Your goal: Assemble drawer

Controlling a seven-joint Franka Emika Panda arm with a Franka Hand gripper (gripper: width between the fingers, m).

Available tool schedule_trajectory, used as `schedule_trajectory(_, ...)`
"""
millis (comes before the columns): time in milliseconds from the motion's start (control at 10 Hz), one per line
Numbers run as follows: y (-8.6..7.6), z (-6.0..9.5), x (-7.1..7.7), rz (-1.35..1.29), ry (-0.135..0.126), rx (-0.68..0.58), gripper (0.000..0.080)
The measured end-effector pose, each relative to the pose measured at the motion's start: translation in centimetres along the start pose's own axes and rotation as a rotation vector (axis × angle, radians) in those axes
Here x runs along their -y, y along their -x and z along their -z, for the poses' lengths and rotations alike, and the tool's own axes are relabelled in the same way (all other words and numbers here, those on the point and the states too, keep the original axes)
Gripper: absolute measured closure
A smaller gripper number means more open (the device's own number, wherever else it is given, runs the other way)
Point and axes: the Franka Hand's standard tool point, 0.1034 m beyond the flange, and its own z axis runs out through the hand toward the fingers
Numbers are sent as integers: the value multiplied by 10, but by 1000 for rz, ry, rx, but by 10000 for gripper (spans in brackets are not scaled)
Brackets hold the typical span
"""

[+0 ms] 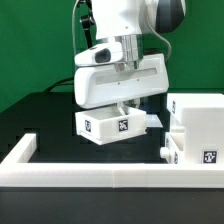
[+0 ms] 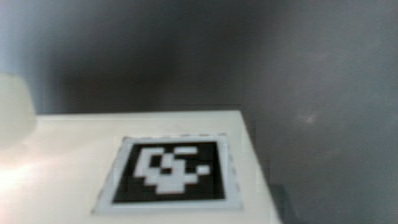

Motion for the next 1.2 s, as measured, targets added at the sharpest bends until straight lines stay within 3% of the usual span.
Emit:
schedule_trajectory(400,4,-4,1,259,-4,10,755)
schedule_trajectory(700,-11,3,-9,586,-23,53,755)
schedule_trajectory(800,-16,5,-12,648,-11,57,755)
schedule_trajectory(1200,-18,4,-17,810,-32,66,755)
